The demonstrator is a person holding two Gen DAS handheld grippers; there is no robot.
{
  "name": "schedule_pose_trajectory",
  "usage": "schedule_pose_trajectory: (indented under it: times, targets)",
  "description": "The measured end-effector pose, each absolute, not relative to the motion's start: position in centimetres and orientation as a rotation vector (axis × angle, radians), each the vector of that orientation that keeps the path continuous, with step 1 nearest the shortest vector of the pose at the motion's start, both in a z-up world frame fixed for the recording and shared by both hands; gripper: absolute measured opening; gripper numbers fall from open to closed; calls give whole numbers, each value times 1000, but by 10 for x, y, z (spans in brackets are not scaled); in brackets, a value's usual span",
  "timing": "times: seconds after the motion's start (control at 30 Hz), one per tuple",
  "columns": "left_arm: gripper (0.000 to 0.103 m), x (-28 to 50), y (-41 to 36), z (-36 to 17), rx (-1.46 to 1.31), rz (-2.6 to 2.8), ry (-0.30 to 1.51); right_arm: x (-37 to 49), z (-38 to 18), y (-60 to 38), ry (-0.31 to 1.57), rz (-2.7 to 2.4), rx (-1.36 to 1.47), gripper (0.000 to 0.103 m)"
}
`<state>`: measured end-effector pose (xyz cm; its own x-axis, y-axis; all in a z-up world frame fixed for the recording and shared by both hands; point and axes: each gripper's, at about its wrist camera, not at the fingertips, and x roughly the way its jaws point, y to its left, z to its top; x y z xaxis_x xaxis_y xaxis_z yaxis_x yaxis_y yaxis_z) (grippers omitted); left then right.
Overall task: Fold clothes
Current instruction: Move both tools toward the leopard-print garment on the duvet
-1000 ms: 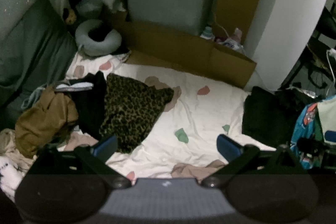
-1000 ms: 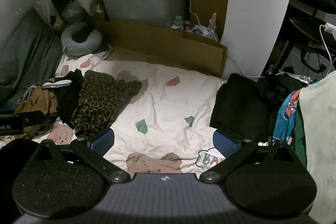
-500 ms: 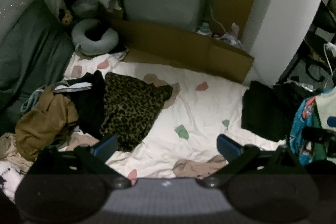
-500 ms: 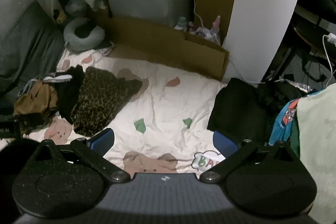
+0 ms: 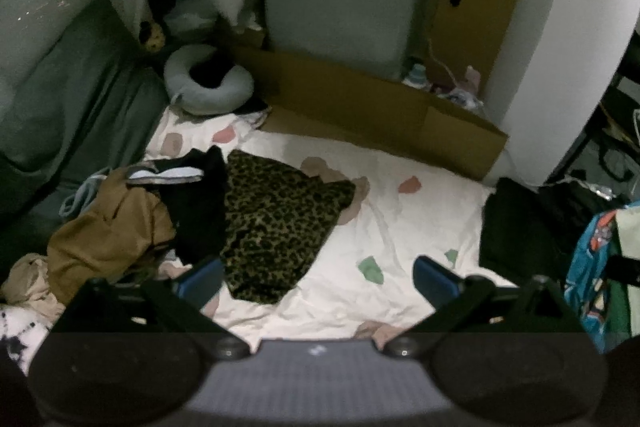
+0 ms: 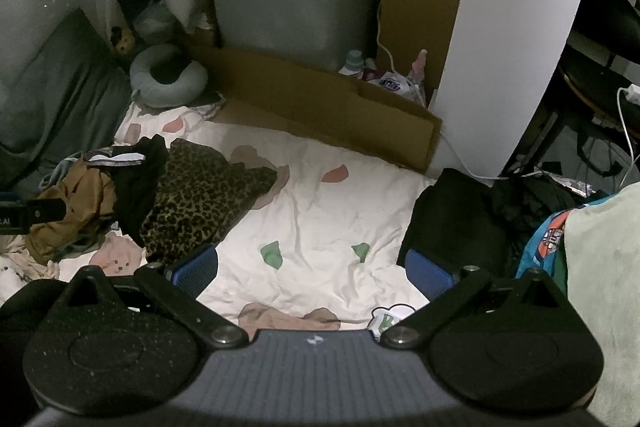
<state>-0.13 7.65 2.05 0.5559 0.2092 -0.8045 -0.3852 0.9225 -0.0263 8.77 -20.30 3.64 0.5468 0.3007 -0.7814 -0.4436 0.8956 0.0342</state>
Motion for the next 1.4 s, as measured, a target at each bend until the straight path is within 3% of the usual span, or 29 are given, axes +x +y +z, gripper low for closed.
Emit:
schedule_pose_trajectory:
  times: [1.4]
  targets:
    - [102,52,168,16,-226,376,799,177,37,-144,737,458,-201,103]
